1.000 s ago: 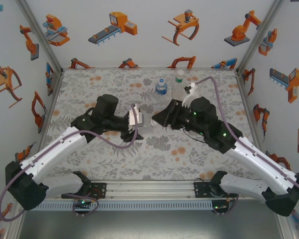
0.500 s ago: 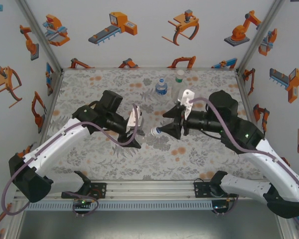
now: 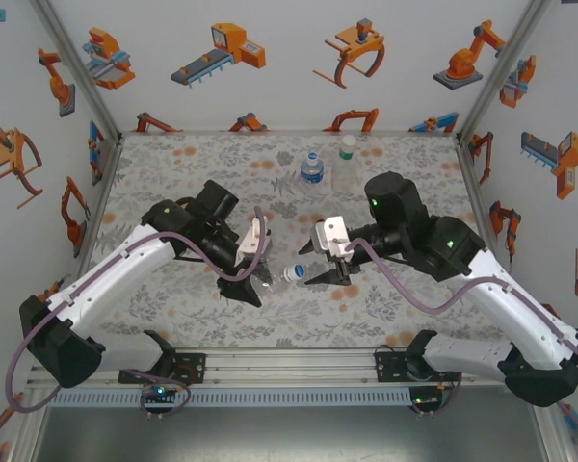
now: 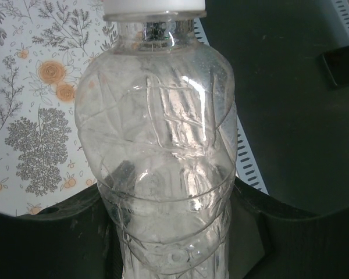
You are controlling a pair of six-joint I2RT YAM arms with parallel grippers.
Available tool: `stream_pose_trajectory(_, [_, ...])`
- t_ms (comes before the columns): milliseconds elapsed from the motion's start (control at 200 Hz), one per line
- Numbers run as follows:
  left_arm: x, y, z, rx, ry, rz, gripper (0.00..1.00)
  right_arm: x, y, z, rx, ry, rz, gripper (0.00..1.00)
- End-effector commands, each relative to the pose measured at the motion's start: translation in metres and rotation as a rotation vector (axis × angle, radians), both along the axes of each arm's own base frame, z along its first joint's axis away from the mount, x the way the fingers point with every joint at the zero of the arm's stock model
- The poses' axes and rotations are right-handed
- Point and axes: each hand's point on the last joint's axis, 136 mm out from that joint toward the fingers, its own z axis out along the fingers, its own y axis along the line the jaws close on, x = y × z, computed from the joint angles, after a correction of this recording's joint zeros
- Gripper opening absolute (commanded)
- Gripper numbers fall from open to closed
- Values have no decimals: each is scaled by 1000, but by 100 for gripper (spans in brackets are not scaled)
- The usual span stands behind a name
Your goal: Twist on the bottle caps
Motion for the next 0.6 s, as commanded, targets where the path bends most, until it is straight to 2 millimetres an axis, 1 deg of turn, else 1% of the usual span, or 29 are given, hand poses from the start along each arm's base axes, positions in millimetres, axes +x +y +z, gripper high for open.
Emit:
stream_pose_trajectory(0, [-7, -1, 11, -36, 22, -40, 0, -12, 3, 3, 43, -19, 85, 52])
stream_pose_trajectory(360, [-8, -2, 13, -45, 29, -46, 0, -11, 9, -4, 54, -9, 109, 44])
stream_pose_trajectory(596, [-8, -2, 14, -50, 34, -49, 0, -10, 11, -6, 53, -10, 109, 43])
